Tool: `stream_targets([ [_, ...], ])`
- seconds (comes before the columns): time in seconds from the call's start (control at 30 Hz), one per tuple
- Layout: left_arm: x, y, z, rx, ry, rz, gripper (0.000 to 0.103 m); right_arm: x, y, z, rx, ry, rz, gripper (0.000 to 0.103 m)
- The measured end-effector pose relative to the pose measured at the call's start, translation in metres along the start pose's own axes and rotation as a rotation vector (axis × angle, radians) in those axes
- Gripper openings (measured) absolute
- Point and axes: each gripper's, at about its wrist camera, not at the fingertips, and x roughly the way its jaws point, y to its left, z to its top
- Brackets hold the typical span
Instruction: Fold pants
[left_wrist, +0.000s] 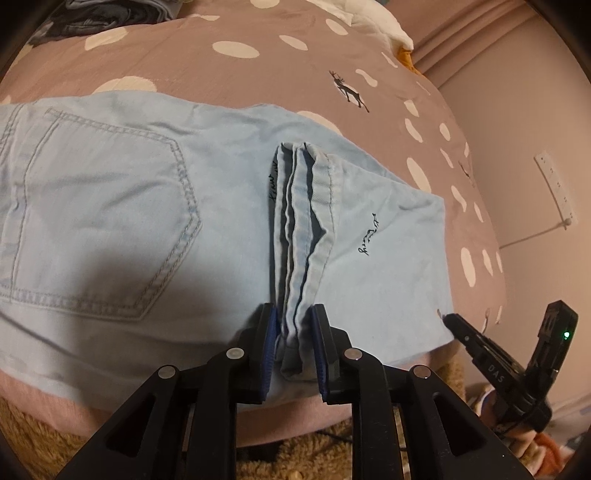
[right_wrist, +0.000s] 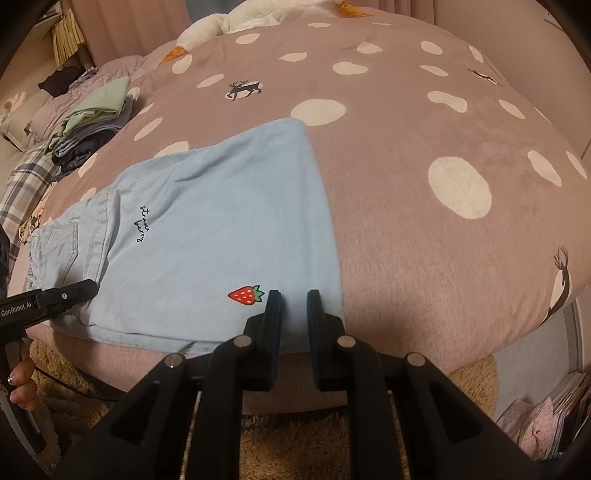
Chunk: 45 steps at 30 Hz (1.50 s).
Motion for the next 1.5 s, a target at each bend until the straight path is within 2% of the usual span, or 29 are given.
stream_targets([
  [0.27, -0.014, -0.001, -0.009, 0.004, -0.013, 0.014, 0.025, 0.002, 0.003, 0.004, 0.005, 0.031, -0.002, 0.014],
  [0.37, -0.029, -0.001, -0.009, 0.016, -0.051, 0.044, 0.037, 0.002, 0.004, 0.007, -0.002, 0.049, -0.015, 0.014],
  [0.43, -0.046, 0.002, -0.007, 0.021, -0.106, 0.077, 0.052, 0.001, 0.007, 0.01, -0.016, 0.057, -0.026, 0.016],
  [0.47, -0.055, 0.004, -0.006, 0.02, -0.137, 0.092, 0.054, 0.0, 0.009, 0.012, -0.025, 0.057, -0.035, 0.02],
  [0.5, -0.06, 0.006, -0.005, 0.018, -0.155, 0.102, 0.057, -0.002, 0.011, 0.014, -0.031, 0.052, -0.044, 0.029],
  [0.53, -0.069, 0.009, -0.004, 0.013, -0.18, 0.115, 0.065, -0.004, 0.012, 0.016, -0.033, 0.045, -0.048, 0.037],
  [0.57, -0.078, 0.012, -0.003, 0.004, -0.205, 0.121, 0.069, -0.008, 0.014, 0.019, -0.033, 0.031, -0.046, 0.05],
  [0.63, -0.092, 0.019, -0.002, -0.016, -0.252, 0.132, 0.081, -0.017, 0.018, 0.024, -0.04, -0.008, -0.033, 0.058],
  [0.67, -0.098, 0.021, -0.001, -0.024, -0.272, 0.138, 0.083, -0.023, 0.021, 0.027, -0.047, -0.029, -0.028, 0.065],
  [0.7, -0.102, 0.023, -0.001, -0.031, -0.284, 0.145, 0.085, -0.028, 0.024, 0.031, -0.052, -0.048, -0.024, 0.076],
  [0.73, -0.109, 0.026, 0.0, -0.042, -0.302, 0.155, 0.088, -0.034, 0.027, 0.036, -0.055, -0.073, -0.016, 0.081],
  [0.77, -0.114, 0.03, 0.0, -0.054, -0.321, 0.161, 0.089, -0.039, 0.029, 0.039, -0.056, -0.094, -0.006, 0.089],
  [0.8, -0.118, 0.033, 0.0, -0.064, -0.336, 0.164, 0.09, -0.044, 0.032, 0.043, -0.058, -0.12, 0.01, 0.093],
  [0.9, -0.127, 0.045, 0.002, -0.101, -0.369, 0.19, 0.09, -0.048, 0.041, 0.05, -0.072, -0.148, 0.042, 0.098],
  [1.3, -0.131, 0.111, -0.007, -0.302, -0.367, 0.3, 0.09, -0.019, 0.064, 0.044, -0.107, -0.061, 0.049, 0.099],
  [1.5, -0.128, 0.137, -0.011, -0.4, -0.36, 0.341, 0.09, -0.015, 0.067, 0.041, -0.107, -0.059, 0.034, 0.099],
])
